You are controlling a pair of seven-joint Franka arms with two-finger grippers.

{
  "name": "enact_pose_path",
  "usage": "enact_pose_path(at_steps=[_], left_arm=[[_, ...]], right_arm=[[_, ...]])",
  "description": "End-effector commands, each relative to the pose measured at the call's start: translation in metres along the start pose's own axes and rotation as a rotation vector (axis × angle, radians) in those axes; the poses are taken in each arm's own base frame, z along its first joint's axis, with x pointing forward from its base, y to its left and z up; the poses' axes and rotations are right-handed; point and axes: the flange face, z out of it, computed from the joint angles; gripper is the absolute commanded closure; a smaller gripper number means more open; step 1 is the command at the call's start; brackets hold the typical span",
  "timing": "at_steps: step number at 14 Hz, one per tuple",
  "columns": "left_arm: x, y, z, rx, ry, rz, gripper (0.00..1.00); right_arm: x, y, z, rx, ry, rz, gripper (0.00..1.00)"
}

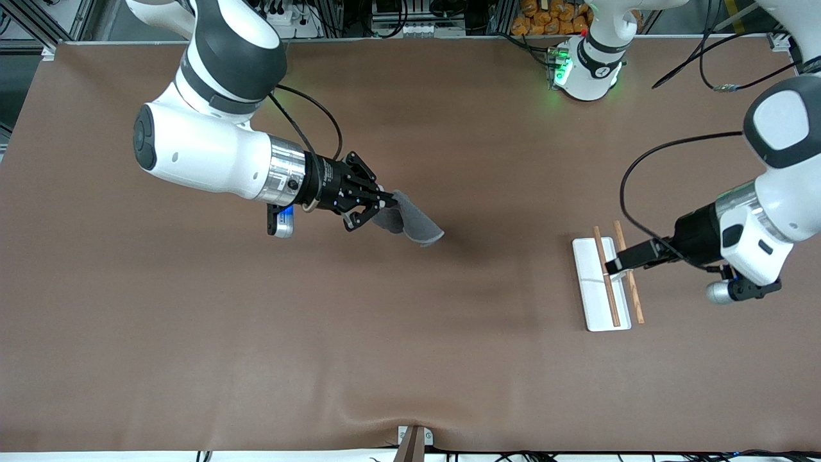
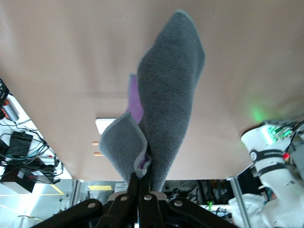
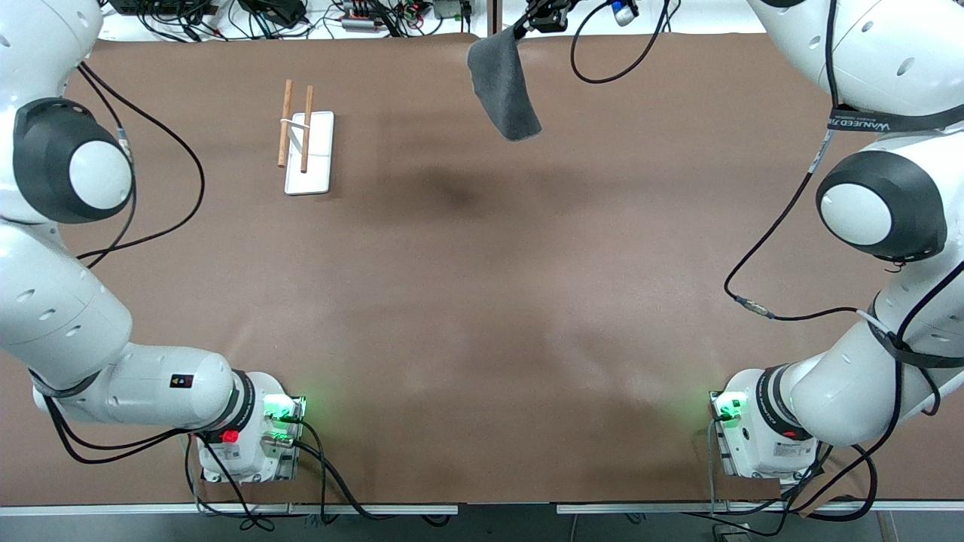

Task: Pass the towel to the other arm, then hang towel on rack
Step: 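Lift the towel with the right gripper while the left gripper reaches over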

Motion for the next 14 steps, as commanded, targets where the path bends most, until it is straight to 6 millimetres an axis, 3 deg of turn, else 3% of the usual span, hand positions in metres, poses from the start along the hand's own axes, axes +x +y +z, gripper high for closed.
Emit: enact_pose_path(at_steps=[1, 6, 11, 14], left_arm=[[0.013, 0.010, 0.023, -0.054, 0.029, -0.042, 0.00], [-0.003, 0.052, 0.094, -0.072, -0.011, -0.179, 0.00], [-0.044, 0.095, 0.181, -0.041, -0.140, -0.357, 0.00], [-0.049, 0.098, 0.200, -0.077, -0.198, -0.493, 0.00]], right_arm=[[-0.008, -0.003, -0.001, 0.017, -0.052, 0.063, 1.00], [-0.012, -0.007, -0.002, 0.062, -0.072, 0.100, 1.00], [-0.019, -0.006, 0.006, 0.095, -0.083, 0.136, 1.00], [-0.021, -0.006, 0.012, 0.096, -0.081, 0.132, 1.00]])
